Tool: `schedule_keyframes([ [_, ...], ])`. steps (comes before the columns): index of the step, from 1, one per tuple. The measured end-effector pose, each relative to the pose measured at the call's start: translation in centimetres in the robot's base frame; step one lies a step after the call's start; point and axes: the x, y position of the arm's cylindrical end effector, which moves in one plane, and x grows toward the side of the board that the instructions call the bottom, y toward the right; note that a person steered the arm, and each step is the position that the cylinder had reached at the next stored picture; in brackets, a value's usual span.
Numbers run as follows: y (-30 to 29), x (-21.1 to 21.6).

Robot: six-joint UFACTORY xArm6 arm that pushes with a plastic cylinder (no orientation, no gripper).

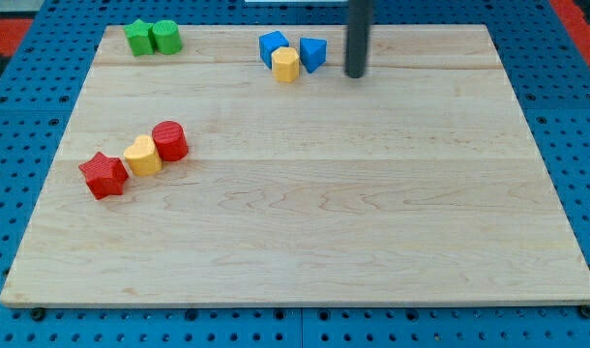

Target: Point at the red star

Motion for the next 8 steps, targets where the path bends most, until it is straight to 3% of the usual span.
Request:
schedule_keyframes([
  [1,-2.1,-2.5],
  [3,-10.0,-2.9],
  [4,-9.6,-2.8],
  [5,-4.8,1.6],
  [6,-5.3,7.7],
  [8,-14.3,15.2],
])
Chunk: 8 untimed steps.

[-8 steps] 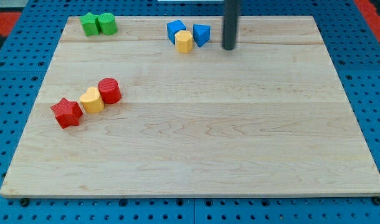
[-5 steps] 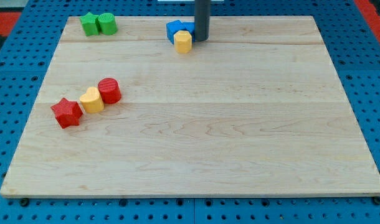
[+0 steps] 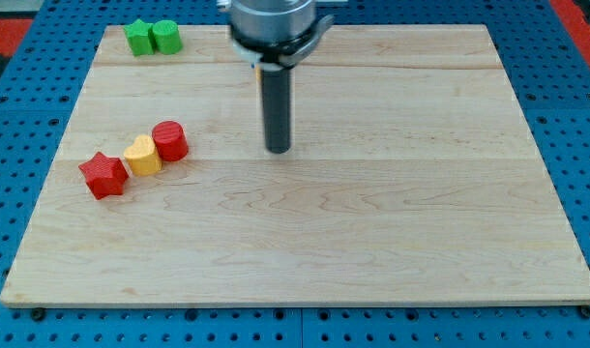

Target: Point at the red star

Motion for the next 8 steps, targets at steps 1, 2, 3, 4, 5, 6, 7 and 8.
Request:
schedule_keyframes([
  [1,-3.5,4.8],
  [2,-9.3,8.7],
  [3,-14.4,12.1],
  [4,-17.9,14.5],
  [5,-20.4,14.4],
  [6,-20.9,10.9],
  [7,-18.4,7.8],
  [8,-18.1,6.8],
])
